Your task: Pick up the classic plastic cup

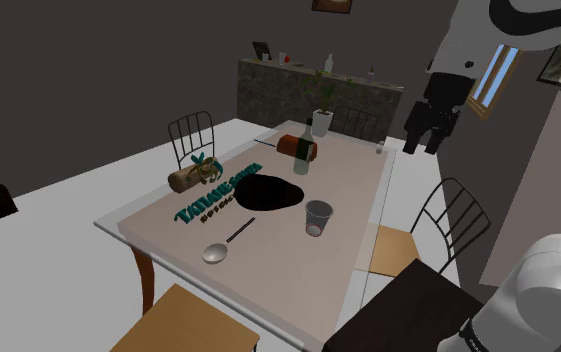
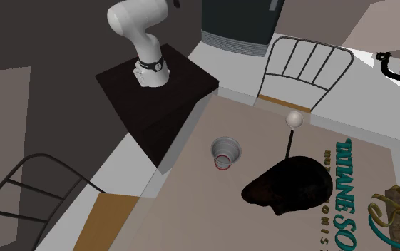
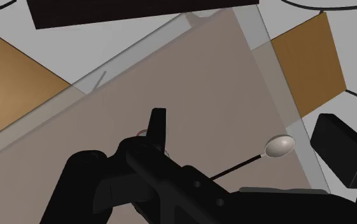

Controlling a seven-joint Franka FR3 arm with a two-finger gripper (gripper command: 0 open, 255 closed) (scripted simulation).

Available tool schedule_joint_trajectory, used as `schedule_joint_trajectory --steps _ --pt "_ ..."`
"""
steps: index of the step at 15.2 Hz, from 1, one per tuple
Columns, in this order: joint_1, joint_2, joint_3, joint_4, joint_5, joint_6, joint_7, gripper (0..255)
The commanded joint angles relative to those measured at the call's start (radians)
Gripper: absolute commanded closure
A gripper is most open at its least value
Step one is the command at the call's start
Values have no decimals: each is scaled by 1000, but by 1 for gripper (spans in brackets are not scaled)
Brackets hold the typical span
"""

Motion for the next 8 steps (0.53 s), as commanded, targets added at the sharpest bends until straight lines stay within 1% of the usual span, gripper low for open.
schedule_joint_trajectory --steps 1,8 --pt "0 0 0 0 0 0 0 0" --pt "-16 136 -31 -93 -24 224 -55 0"
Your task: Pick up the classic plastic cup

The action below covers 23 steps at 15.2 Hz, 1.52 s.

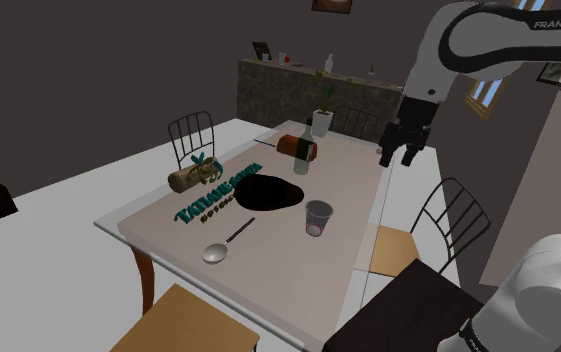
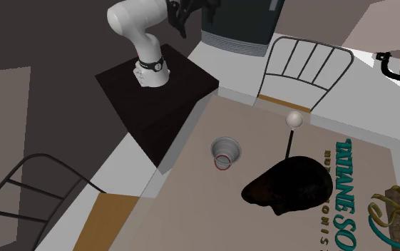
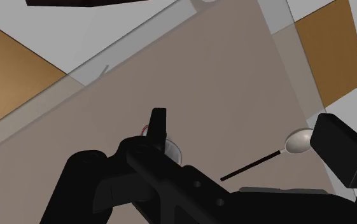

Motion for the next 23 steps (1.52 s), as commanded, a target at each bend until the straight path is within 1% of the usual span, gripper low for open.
schedule_joint_trajectory --steps 1,7,12,17,23 --pt "-5 38 -9 -28 -5 67 -15 0" --pt "-15 208 -38 -47 -11 253 -61 0" --pt "-20 374 -62 -25 -3 394 -102 0" --pt "-26 555 -83 32 21 514 -147 0" --pt "-42 782 -96 143 67 623 -205 0"
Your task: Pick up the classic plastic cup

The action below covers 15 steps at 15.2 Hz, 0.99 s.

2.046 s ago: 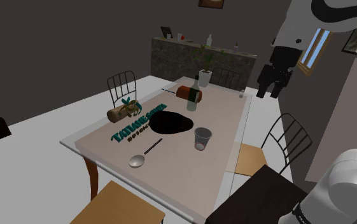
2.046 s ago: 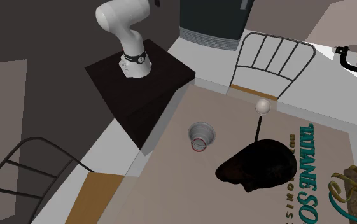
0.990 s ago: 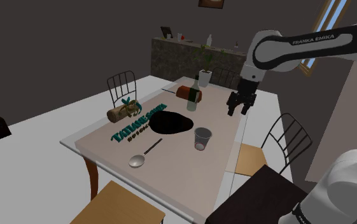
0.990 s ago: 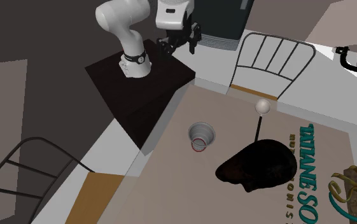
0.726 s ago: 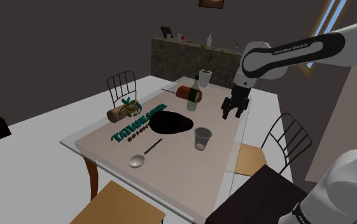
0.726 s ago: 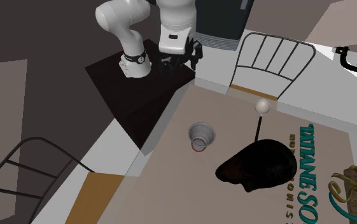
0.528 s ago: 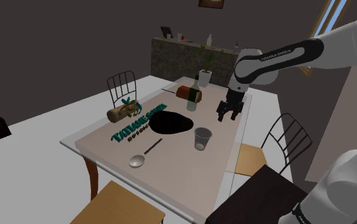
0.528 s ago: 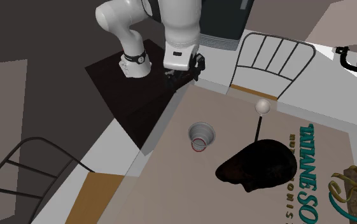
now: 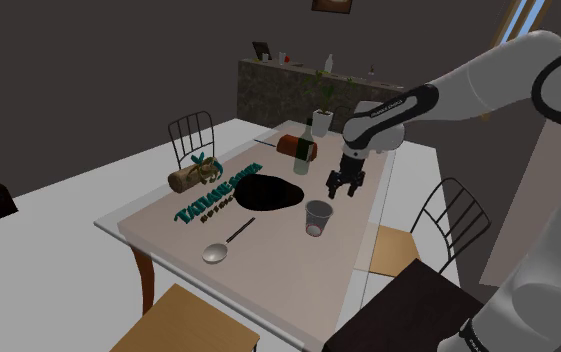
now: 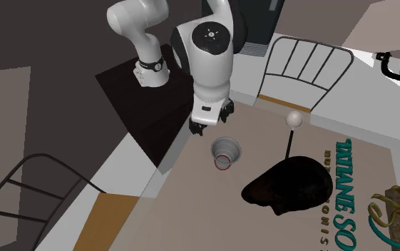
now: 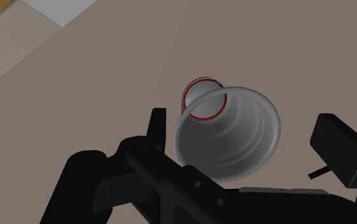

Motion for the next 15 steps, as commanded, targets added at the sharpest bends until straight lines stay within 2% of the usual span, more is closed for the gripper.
schedule_joint_trajectory --steps 1,7,15 --pt "-8 73 -2 40 16 31 -19 0" --pt "-38 282 4 188 57 87 -62 0" --pt "-47 359 19 187 83 163 -84 0"
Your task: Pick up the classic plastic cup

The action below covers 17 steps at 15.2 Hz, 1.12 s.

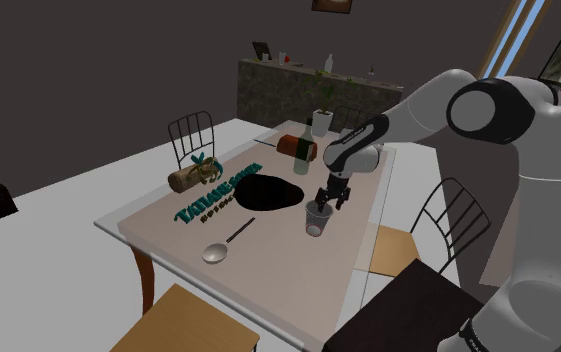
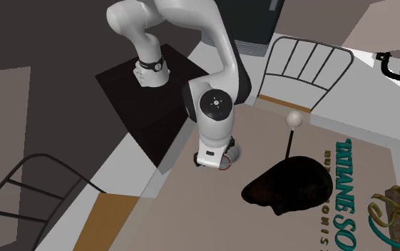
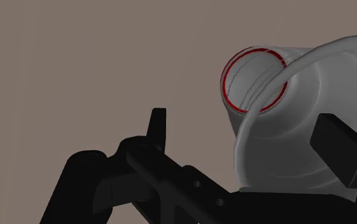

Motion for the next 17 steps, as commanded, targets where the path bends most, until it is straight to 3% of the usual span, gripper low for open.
schedule_joint_trajectory --steps 1,2,11,17 --pt "-1 7 2 0 3 8 -2 0" --pt "-1 6 2 -1 2 8 -2 255" --pt "-1 7 2 0 3 8 -2 255" --pt "7 -54 -10 -1 -18 -52 16 255"
